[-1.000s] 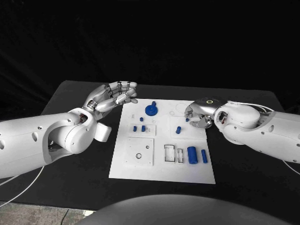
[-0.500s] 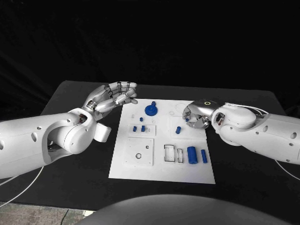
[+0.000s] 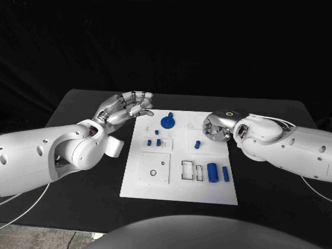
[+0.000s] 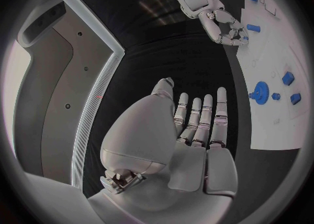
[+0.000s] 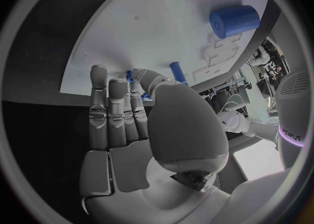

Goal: Assemble the parts on the task board

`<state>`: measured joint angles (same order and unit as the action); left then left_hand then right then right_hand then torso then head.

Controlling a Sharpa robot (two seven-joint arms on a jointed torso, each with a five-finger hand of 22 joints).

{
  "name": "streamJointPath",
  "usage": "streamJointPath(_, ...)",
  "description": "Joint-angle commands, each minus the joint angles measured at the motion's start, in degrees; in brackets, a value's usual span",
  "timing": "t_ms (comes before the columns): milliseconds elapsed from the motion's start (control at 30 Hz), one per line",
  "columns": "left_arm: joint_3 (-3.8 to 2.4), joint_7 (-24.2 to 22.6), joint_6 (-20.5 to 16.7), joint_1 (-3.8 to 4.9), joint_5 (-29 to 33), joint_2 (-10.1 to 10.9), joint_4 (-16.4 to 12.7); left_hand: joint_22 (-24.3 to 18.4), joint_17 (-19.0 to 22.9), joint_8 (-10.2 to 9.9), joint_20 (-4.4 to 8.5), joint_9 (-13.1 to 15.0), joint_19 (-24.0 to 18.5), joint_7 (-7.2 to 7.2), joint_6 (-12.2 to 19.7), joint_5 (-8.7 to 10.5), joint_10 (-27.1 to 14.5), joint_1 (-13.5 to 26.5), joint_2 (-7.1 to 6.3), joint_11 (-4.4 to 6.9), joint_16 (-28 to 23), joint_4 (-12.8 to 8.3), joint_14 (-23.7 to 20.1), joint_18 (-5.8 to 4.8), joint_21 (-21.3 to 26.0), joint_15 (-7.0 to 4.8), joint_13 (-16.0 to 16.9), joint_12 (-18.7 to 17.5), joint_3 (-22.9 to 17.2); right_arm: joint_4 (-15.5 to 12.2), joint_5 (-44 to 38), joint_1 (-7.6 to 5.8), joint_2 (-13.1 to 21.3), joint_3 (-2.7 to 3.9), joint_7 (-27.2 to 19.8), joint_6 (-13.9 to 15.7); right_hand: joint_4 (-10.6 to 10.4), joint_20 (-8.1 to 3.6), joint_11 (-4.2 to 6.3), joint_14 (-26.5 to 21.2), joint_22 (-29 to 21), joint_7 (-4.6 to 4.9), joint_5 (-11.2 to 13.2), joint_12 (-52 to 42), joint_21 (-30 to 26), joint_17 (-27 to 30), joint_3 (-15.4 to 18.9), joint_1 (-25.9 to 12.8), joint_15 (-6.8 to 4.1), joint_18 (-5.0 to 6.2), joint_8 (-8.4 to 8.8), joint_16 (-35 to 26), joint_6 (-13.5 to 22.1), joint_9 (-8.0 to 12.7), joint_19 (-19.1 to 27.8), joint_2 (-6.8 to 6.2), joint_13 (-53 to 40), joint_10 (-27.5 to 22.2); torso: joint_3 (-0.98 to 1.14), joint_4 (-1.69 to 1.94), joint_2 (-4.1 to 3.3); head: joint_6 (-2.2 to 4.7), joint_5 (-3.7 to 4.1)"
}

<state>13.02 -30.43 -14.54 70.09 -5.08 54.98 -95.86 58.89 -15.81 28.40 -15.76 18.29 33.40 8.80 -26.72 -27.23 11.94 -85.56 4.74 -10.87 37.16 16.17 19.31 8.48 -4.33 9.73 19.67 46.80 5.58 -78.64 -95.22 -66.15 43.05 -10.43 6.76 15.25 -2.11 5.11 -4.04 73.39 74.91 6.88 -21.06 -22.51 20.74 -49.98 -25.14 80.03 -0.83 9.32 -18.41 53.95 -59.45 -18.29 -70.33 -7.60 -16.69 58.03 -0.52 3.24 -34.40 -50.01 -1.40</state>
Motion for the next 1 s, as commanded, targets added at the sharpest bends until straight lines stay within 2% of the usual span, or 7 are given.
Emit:
streamJointPath(33,0.00,0.1,1.6,-0.20,0.1,-0.3,0.2,-0.1,0.2,0.5,-0.09,-0.3,0.4,0.87,-0.1,-0.66,-0.2,-1.1,0.06,0.21,0.5,0.0,0.2,1.13,0.3,0.18,-0.4,0.4,0.3,0.2,0.4,0.28,-0.2,-0.14,-0.5,-0.2,0.6,-0.04,0.31,0.0,1.9,0.03,0.3,0.6,0.3,0.3,0.0,0.6,0.32,0.76,-0.31,-0.5,-0.4,-0.4,-0.5,0.77,0.3,1.0,-0.02,0.01,-0.03,0.01,0.14)
streamJointPath(367,0.02,0.4,1.7,-0.50,0.1,-0.2,0.4,-0.2,0.7,1.0,-0.23,-1.0,0.6,1.17,-0.1,-1.98,-0.2,-2.1,0.38,0.16,0.9,-0.1,0.2,1.16,0.3,0.27,-1.2,0.8,0.4,0.6,0.4,0.28,-0.5,-0.12,-0.6,0.0,1.0,-0.10,0.29,-0.4,1.8,0.11,0.4,1.1,0.0,1.3,0.1,0.8,0.31,0.81,-0.08,-1.4,-0.4,-0.6,-0.3,0.66,0.8,1.5,-0.05,0.06,-0.01,0.01,-0.16)
streamJointPath(633,0.03,0.6,1.7,-0.53,0.1,-0.2,0.5,-0.2,0.8,1.1,-0.26,-1.1,0.6,1.24,-0.2,-2.26,-0.2,-2.3,0.49,0.17,0.9,-0.1,0.2,1.16,0.3,0.31,-1.4,0.9,0.4,0.0,0.6,0.02,-0.2,-0.09,-1.0,2.3,1.6,-0.14,0.14,-0.6,1.8,0.35,-0.2,1.8,0.2,1.9,0.0,1.2,0.36,0.80,0.52,-1.9,-0.2,-0.6,-0.1,0.71,1.4,2.1,-0.04,0.00,0.01,0.01,-0.63)
streamJointPath(767,0.04,0.8,1.7,-0.53,0.1,-0.1,0.5,-0.2,0.8,1.2,-0.27,-1.2,0.6,1.30,-0.2,-2.38,-0.2,-2.4,0.56,0.18,1.0,-0.1,0.2,1.16,0.3,0.32,-1.5,1.0,0.4,-1.0,1.0,-0.66,0.4,-0.06,-1.0,3.1,1.7,-0.14,0.10,-0.6,1.9,0.41,-0.5,2.0,0.4,2.0,-0.1,1.2,0.36,0.77,0.67,-1.9,-0.2,-0.5,-0.1,0.72,1.5,2.3,-0.03,0.02,-0.01,0.01,-0.80)
streamJointPath(1000,0.04,1.2,1.7,-0.53,0.1,-0.1,0.5,-0.2,1.0,1.3,-0.29,-1.4,0.6,1.37,-0.2,-2.72,-0.2,-2.7,0.67,0.17,1.1,-0.2,0.2,1.16,0.3,0.34,-1.7,1.1,0.3,-3.5,3.2,-2.73,1.9,-0.05,-0.5,2.7,1.6,-0.08,0.05,-0.6,1.9,0.47,-0.6,2.2,0.6,2.1,-0.1,1.1,0.36,0.69,0.82,-2.0,-0.2,-0.5,-0.1,0.73,1.7,2.4,-0.03,0.01,0.03,0.01,-1.63)
